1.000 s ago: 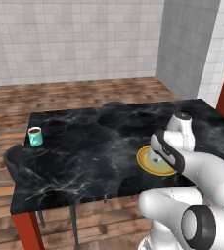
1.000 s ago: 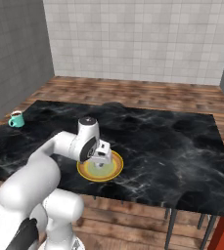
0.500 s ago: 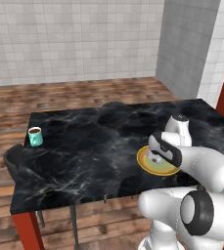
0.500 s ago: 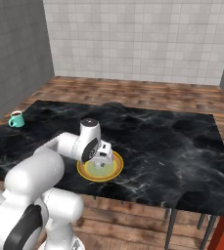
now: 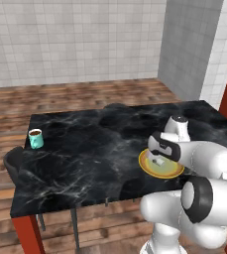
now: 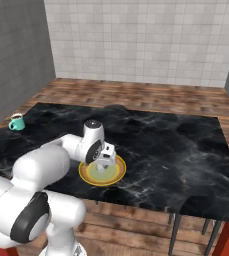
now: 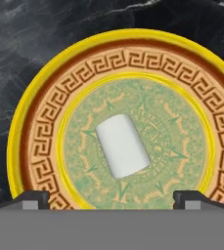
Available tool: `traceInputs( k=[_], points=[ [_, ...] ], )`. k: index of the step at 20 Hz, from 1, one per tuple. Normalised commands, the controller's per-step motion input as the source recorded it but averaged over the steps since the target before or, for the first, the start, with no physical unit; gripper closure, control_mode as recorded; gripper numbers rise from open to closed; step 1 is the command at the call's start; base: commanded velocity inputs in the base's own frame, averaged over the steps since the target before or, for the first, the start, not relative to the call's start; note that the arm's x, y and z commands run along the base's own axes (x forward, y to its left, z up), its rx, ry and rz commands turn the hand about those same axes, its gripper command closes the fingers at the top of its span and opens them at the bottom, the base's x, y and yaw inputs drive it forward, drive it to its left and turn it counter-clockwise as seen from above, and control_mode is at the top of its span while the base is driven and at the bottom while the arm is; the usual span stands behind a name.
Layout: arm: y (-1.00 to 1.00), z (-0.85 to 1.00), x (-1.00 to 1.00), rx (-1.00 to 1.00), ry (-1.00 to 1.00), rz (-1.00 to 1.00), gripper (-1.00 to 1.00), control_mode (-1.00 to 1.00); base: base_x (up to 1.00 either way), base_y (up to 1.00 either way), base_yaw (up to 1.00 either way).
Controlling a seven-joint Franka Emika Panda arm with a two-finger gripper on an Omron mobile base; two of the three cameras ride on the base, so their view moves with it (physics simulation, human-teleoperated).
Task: Pick up the marshmallow and place it in the cup of hot chocolate on the dining counter.
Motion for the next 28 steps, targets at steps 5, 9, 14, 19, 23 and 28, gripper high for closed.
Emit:
traceInputs(
  k=[5,9,14,19,23,28],
  points=[
    [0.00,-0.15,0.17,0.00,0.00,0.01,-1.00,-1.00,0.00,0.00,0.00],
    [-0.03,-0.15,0.06,0.00,0.00,0.06,-1.00,-1.00,0.00,0.00,0.00],
    [-0.07,-0.14,0.01,0.00,0.00,0.08,-1.00,-1.00,0.00,0.00,0.00],
    [-0.05,-0.13,0.09,0.00,0.00,0.09,-1.00,-1.00,0.00,0.00,0.00],
    [0.00,-0.05,0.08,0.00,0.00,0.07,-1.00,-1.00,0.00,0.00,0.00],
    [0.00,-0.06,0.07,0.00,0.00,0.03,-1.00,-1.00,0.00,0.00,0.00]
  ],
)
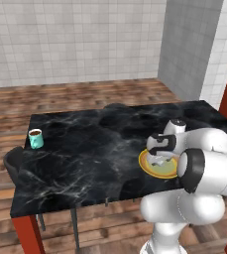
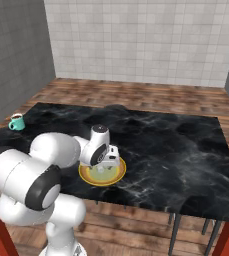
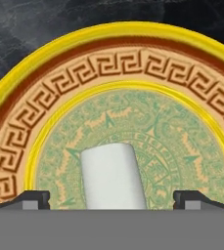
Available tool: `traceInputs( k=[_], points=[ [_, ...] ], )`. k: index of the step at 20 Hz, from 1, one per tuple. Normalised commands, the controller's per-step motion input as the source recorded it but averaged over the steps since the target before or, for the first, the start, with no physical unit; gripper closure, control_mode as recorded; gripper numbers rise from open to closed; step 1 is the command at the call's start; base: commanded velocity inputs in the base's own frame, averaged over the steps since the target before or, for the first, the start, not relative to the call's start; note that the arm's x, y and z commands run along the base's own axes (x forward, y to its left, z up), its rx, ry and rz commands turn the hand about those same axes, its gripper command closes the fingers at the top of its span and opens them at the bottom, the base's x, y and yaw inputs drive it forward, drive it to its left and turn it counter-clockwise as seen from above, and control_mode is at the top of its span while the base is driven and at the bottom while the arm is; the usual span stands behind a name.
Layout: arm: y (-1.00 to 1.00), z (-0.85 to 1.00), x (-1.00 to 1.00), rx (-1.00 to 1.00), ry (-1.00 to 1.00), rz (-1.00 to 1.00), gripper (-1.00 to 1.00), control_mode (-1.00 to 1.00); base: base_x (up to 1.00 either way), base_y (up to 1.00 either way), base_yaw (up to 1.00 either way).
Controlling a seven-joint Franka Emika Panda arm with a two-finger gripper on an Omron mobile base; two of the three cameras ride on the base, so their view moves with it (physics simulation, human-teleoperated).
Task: Pick up the marshmallow and place it in the cup of hot chocolate on the dining counter.
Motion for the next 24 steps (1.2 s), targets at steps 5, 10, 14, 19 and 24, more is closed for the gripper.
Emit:
traceInputs(
  k=[5,10,14,19,24],
  points=[
    [0.00,-0.10,0.04,0.00,0.00,0.03,-1.00,-1.00,0.00,0.00,0.00],
    [0.00,-0.11,0.03,-0.01,-0.02,0.01,-1.00,-1.00,0.00,0.00,0.00],
    [0.00,-0.21,0.00,-0.03,-0.03,0.00,-1.00,-1.00,0.00,0.00,0.00],
    [0.02,-0.25,0.00,-0.03,-0.03,0.00,1.00,-1.00,0.00,0.00,0.00],
    [0.01,-0.13,0.00,-0.01,-0.04,0.00,1.00,-1.00,0.00,0.00,0.00]
  ],
)
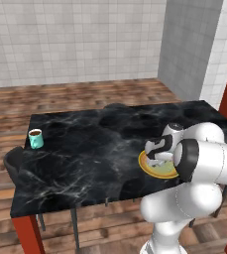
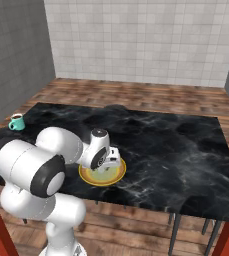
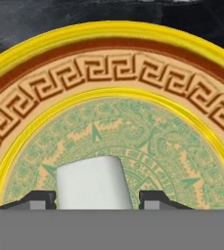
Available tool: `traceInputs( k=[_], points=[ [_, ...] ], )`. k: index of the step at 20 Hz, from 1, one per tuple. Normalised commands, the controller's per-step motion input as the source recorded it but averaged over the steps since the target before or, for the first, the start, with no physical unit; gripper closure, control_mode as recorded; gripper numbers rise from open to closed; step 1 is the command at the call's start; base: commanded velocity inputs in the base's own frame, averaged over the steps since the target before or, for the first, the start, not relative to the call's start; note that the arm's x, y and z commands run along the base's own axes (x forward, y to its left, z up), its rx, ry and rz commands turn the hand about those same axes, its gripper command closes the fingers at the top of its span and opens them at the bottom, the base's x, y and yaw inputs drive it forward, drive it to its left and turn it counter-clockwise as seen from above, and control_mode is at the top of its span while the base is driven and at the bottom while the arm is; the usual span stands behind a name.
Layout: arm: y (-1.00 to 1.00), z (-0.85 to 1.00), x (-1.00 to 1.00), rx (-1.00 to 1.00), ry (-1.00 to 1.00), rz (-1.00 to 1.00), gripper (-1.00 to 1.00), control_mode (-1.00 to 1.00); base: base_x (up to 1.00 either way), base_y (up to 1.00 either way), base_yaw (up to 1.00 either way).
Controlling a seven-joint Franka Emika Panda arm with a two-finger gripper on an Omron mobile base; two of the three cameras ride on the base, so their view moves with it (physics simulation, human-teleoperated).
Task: Pick up the marshmallow and place it in the cup of hot chocolate on the dining counter.
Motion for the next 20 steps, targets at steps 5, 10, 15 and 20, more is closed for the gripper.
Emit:
traceInputs(
  k=[5,10,15,20],
  points=[
    [0.00,-0.12,-0.03,0.00,-0.05,0.00,1.00,-1.00,0.00,0.00,0.00],
    [0.12,-0.15,-0.20,-0.01,-0.07,0.00,1.00,-1.00,0.00,0.00,0.00],
    [0.02,0.22,-0.43,-0.01,-0.13,0.00,1.00,-1.00,0.00,0.00,0.00],
    [-0.01,0.79,-0.56,0.09,-0.06,0.03,1.00,-1.00,0.00,0.00,0.00]
  ],
)
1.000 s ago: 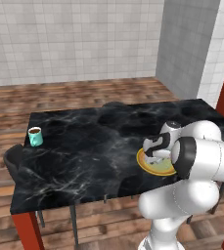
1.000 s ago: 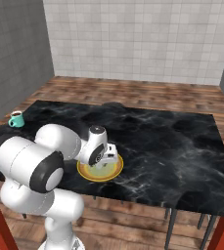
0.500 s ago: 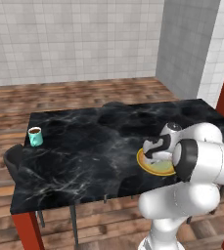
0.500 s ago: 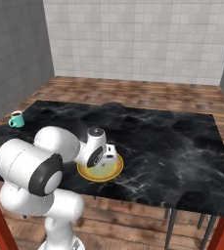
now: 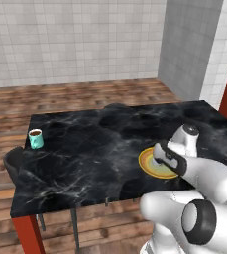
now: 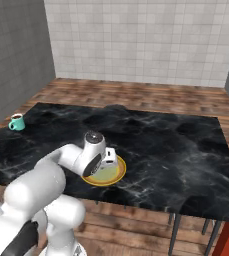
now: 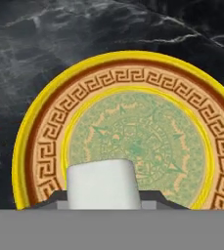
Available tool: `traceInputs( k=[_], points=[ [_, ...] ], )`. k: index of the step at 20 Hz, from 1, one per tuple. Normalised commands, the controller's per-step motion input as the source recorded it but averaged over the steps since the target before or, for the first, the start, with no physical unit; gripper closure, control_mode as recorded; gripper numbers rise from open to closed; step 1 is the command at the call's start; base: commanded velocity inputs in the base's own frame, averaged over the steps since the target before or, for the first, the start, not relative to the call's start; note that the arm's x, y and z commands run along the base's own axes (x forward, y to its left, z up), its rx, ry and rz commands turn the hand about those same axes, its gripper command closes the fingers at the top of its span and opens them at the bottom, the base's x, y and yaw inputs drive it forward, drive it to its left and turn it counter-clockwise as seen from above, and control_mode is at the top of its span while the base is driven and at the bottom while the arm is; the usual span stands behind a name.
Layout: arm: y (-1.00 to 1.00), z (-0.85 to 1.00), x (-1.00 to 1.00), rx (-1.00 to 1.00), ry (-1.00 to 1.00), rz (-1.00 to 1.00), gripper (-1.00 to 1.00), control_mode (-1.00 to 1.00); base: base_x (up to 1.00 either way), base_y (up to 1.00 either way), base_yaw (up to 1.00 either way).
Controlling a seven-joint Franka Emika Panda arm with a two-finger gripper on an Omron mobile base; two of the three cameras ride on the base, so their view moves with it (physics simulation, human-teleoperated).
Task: Pick up the marshmallow and place it in the cup of hot chocolate on the dining counter.
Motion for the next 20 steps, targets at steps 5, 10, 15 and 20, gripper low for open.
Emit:
traceInputs(
  k=[5,10,15,20],
  points=[
    [0.00,0.98,-0.33,0.25,-0.04,0.10,1.00,-1.00,0.00,0.00,0.00],
    [0.00,0.81,-0.20,0.31,-0.04,0.24,1.00,-1.00,0.00,0.00,0.00],
    [0.01,0.49,-0.03,0.19,-0.24,0.38,1.00,-1.00,0.00,0.00,0.00],
    [0.06,0.33,-0.05,0.04,-0.45,0.42,1.00,-1.00,0.00,0.00,0.00]
  ],
)
